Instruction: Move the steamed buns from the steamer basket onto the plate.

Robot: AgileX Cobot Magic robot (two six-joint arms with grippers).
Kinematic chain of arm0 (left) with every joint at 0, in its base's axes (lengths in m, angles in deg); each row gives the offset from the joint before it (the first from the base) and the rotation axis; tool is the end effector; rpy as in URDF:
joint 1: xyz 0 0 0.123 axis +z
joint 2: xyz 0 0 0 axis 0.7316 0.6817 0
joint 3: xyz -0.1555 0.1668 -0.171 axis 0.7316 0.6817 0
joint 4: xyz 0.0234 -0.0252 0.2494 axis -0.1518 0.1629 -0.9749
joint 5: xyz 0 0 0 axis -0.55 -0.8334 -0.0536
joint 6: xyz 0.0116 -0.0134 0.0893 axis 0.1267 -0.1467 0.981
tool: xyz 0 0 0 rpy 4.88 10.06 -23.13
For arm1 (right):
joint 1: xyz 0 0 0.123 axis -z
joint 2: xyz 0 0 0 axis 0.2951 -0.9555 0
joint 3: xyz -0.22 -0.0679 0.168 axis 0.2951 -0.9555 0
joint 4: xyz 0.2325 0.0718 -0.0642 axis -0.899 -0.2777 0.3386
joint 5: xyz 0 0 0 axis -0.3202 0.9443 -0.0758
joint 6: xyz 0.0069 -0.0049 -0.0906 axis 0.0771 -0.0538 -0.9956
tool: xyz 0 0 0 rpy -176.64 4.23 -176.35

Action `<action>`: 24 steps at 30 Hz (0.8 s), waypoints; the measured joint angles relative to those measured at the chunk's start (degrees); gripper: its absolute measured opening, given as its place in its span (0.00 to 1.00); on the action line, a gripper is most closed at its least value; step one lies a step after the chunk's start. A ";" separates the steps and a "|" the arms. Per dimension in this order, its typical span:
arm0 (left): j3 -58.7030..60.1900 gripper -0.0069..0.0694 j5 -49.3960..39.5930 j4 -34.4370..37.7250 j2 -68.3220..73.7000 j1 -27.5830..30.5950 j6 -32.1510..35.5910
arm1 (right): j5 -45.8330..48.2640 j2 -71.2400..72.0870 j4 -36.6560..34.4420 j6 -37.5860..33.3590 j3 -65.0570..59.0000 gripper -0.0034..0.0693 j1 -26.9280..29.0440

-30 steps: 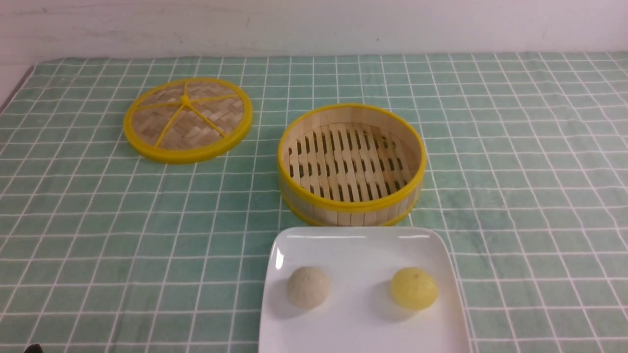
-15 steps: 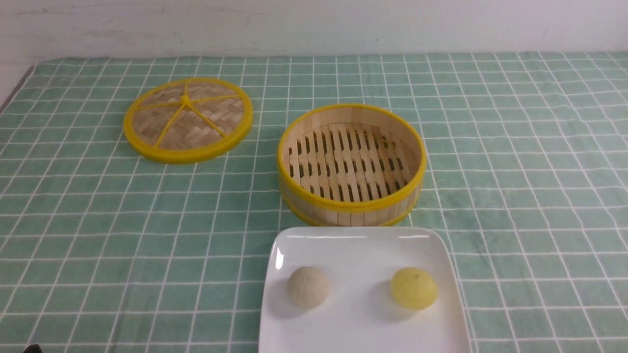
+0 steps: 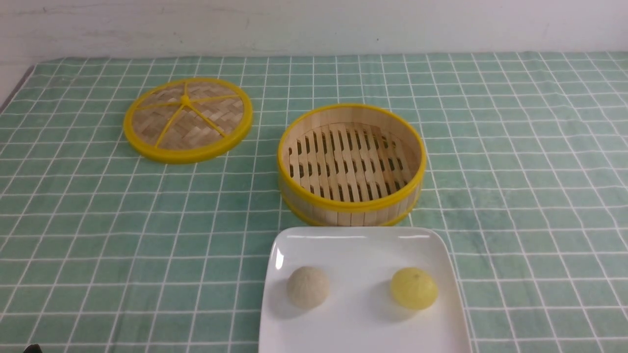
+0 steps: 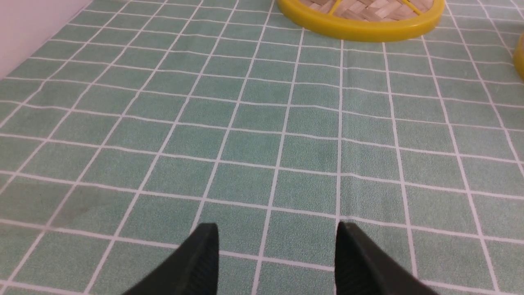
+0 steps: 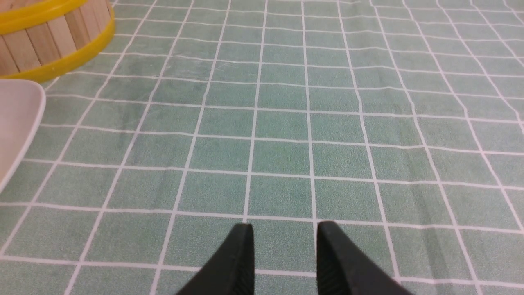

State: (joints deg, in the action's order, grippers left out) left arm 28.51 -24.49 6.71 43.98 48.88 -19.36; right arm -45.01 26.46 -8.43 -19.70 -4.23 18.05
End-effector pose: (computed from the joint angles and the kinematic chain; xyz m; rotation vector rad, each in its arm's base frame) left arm 0.0517 0.0060 0.1725 -0.1151 1.8799 0.0309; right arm 0.0543 0.0015 0.1730 -0.0160 1.9102 0.0033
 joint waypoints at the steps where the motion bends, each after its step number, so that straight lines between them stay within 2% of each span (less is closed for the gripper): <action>1: 0.00 0.62 0.00 0.00 0.00 0.00 0.00 | 0.00 0.00 0.00 0.00 0.00 0.38 0.00; 16: 0.02 0.62 0.00 -0.01 0.00 0.00 0.00 | -0.02 0.00 0.59 0.58 0.00 0.38 0.00; 24: 0.02 0.62 0.00 -0.01 0.00 0.00 -0.04 | -0.14 0.00 2.61 6.01 -0.05 0.38 0.00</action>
State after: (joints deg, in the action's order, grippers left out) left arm 28.53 -24.49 6.70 43.98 48.88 -19.40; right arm -45.15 26.46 -5.82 -13.69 -4.28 18.05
